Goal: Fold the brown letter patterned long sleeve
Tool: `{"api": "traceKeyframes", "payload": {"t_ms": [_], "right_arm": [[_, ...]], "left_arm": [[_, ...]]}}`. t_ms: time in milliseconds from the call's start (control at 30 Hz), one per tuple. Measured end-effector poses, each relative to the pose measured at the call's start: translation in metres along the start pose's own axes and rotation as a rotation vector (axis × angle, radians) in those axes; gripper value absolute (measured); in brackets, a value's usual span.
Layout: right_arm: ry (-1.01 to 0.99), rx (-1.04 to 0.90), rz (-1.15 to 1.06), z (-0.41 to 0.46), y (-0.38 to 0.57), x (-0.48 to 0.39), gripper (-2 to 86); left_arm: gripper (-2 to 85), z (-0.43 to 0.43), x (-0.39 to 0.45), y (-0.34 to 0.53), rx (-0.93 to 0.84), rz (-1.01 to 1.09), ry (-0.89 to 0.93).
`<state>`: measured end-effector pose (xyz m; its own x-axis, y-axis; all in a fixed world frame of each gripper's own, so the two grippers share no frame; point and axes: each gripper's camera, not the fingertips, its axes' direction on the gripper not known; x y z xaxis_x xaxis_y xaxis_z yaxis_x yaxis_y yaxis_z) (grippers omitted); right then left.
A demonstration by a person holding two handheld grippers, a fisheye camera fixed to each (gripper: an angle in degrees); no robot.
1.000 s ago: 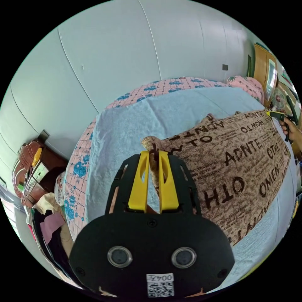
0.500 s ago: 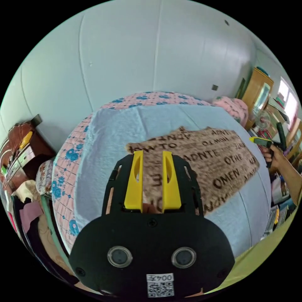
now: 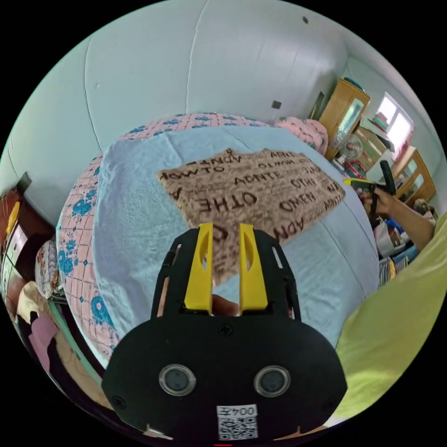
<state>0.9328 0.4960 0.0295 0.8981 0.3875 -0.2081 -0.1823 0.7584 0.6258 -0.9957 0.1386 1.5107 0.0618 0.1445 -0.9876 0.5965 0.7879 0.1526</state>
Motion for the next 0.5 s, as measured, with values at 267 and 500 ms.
{"api": "traceKeyframes", "payload": {"t_ms": [267, 500], "right_arm": [[0.085, -0.191, -0.176, -0.004, 0.038, 0.024, 12.9], [0.170, -0.347, -0.432, 0.009, 0.028, 0.009, 6.9]], "left_arm": [[12.0, 0.044, 0.010, 0.062, -0.215, 0.043, -0.009], [9.7, 0.082, 0.049, 0.044, -0.278, 0.177, -0.044]]}}
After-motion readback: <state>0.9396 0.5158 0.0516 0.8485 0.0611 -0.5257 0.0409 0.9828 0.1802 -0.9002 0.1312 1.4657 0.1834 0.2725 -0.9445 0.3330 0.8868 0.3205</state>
